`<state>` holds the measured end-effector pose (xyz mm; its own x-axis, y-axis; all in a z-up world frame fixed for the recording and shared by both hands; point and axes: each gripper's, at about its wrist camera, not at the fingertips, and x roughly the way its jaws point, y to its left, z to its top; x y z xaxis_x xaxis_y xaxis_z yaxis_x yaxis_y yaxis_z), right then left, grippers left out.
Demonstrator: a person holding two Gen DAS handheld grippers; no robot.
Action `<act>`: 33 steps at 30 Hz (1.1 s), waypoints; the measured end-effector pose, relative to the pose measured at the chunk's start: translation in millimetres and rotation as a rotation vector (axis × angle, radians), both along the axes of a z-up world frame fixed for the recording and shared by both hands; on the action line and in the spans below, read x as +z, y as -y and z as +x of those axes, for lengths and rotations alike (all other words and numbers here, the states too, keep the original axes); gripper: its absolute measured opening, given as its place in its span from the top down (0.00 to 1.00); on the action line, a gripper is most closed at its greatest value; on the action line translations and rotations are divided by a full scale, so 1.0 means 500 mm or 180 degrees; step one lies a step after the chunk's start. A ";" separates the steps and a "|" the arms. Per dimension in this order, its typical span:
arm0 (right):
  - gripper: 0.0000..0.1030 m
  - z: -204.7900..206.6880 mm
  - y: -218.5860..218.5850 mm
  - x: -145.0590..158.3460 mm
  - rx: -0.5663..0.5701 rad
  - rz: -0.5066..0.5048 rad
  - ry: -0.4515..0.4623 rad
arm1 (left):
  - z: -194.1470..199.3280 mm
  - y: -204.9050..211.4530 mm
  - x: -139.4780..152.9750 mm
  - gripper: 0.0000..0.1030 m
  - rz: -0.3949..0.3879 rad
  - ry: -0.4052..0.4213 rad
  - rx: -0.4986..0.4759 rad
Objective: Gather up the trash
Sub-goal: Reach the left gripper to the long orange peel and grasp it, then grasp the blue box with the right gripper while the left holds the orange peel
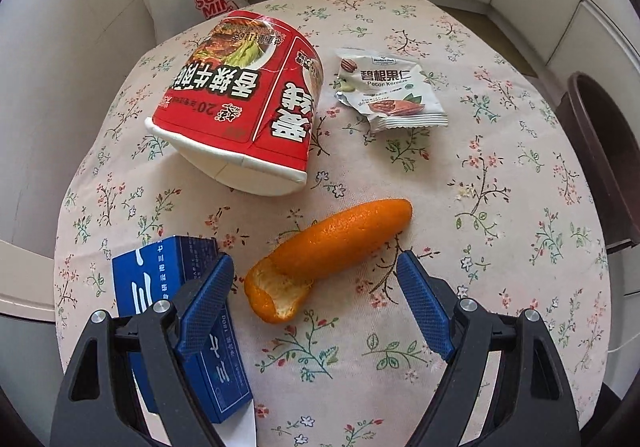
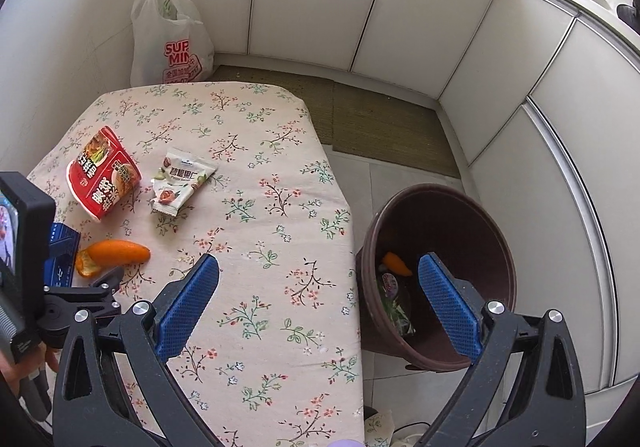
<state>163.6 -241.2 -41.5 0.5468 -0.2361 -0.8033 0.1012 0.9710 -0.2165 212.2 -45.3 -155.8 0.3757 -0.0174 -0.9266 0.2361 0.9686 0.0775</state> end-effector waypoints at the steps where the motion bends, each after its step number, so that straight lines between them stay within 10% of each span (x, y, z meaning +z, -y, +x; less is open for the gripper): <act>1: 0.07 0.002 -0.001 -0.001 -0.0001 0.0005 -0.0005 | 0.005 0.001 -0.005 0.21 -0.0001 -0.0019 -0.0009; 11: 0.07 0.017 -0.014 -0.017 0.0037 -0.0056 -0.0092 | 0.034 0.018 -0.044 0.24 -0.0001 -0.0041 -0.0128; 21: 0.07 0.023 -0.014 -0.023 0.0028 -0.0061 -0.0109 | -0.041 0.033 -0.022 0.76 -0.0105 -0.0034 -0.0323; 33: 0.07 0.047 -0.123 -0.088 0.0253 0.0956 -0.0325 | -0.203 -0.185 0.287 0.79 -0.1079 0.1000 0.0337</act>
<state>187.2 -179.8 -85.3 0.4670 0.0599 -0.8822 0.0151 0.9970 0.0757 110.9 47.1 -12.2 0.6530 -0.2459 -0.7163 0.1506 0.9691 -0.1954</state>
